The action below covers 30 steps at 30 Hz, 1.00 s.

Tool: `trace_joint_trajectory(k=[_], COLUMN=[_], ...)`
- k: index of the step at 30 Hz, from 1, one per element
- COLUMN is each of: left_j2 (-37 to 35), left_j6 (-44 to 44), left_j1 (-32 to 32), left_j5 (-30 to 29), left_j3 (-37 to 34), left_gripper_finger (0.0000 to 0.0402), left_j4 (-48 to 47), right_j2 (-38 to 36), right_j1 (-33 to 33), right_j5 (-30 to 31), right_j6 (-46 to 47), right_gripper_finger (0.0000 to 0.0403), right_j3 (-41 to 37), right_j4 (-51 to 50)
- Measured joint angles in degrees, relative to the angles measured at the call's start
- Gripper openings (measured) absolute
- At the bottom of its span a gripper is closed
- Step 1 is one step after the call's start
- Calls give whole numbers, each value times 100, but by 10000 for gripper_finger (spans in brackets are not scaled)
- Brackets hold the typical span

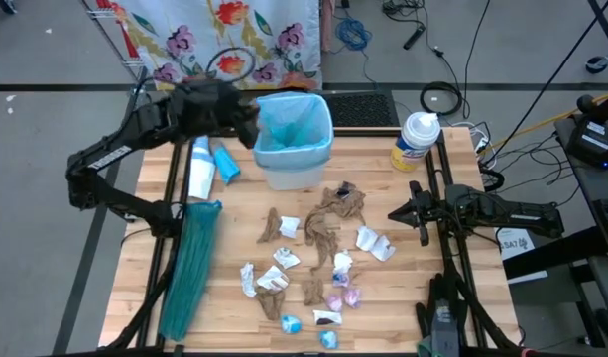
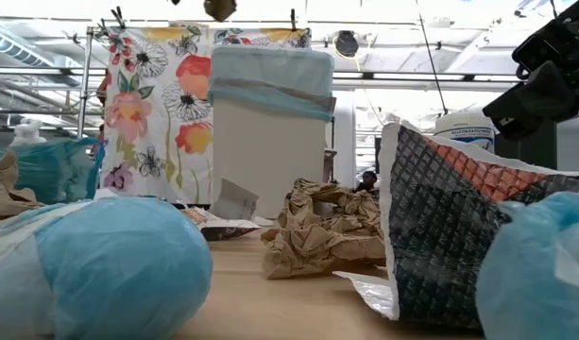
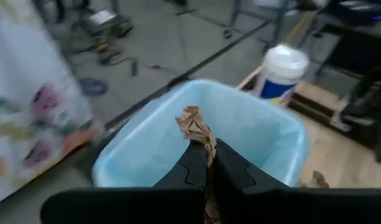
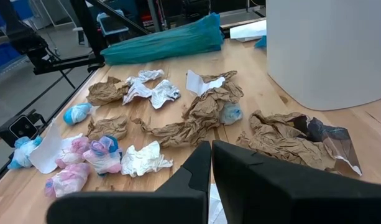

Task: Place trash/remove bag and relplace
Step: Put the brown napkin into the white trash bin

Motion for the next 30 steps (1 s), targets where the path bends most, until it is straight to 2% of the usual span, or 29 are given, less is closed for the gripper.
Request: trace_joint_trajectory(k=[3,9,14,24,30], left_j2=[309,1018,1278,1322,1319], left_j6=[276,944,1204,1895,2186], left_j1=[333,505,563,569,560], left_j5=[424,468,465,426,362], left_j3=[0,-11,-11,-11,-11], left_gripper_finger=[12,12,20,127,152], left_j4=[138,433,799,1248,1229], right_j2=[1,2,1,0,1], right_j1=[0,-2,-1,-1,-2], right_j5=[0,2,0,0,0], right_j6=[0,1,0,-1,0], right_gripper_finger=[9,9,9,9,9], right_j3=[0,0,0,0,0], right_j4=[0,1,0,1,1])
